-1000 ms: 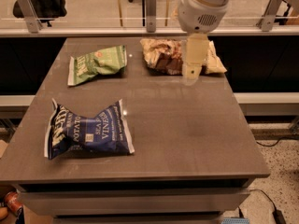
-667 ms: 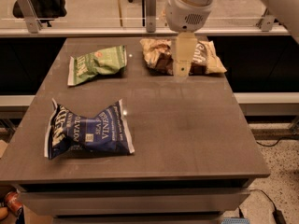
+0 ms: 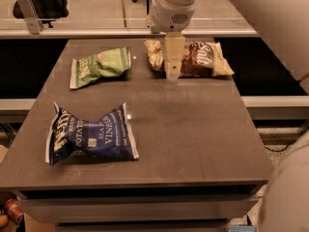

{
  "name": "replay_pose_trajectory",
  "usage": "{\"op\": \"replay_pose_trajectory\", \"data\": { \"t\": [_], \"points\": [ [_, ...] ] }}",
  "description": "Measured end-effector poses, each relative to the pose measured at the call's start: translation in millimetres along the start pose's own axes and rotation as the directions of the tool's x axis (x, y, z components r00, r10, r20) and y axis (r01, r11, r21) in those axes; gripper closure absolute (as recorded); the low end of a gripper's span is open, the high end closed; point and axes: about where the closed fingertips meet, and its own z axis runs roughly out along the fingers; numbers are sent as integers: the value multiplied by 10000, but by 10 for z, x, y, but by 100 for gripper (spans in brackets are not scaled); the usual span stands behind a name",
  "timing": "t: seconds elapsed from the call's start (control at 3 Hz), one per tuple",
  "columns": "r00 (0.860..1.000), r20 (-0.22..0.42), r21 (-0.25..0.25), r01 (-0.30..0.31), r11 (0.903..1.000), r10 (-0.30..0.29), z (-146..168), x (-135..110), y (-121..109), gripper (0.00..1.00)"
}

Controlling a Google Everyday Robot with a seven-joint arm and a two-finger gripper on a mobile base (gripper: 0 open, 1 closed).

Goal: Pick green jalapeno chip bag

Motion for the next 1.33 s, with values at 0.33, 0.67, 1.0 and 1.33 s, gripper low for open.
{"op": "replay_pose_trajectory", "data": {
  "t": [0.33,0.67,1.0,1.33],
  "points": [
    [9982,-95,-290,592,9978,-595,128,-92,-162,0],
    [9941,-173,-458,1066,9932,-1074,255,-204,-310,0],
    [9896,20,-267,1439,9892,-1439,430,-383,-518,0],
    [9896,20,-266,1439,9892,-1439,430,-383,-519,0]
  ]
}}
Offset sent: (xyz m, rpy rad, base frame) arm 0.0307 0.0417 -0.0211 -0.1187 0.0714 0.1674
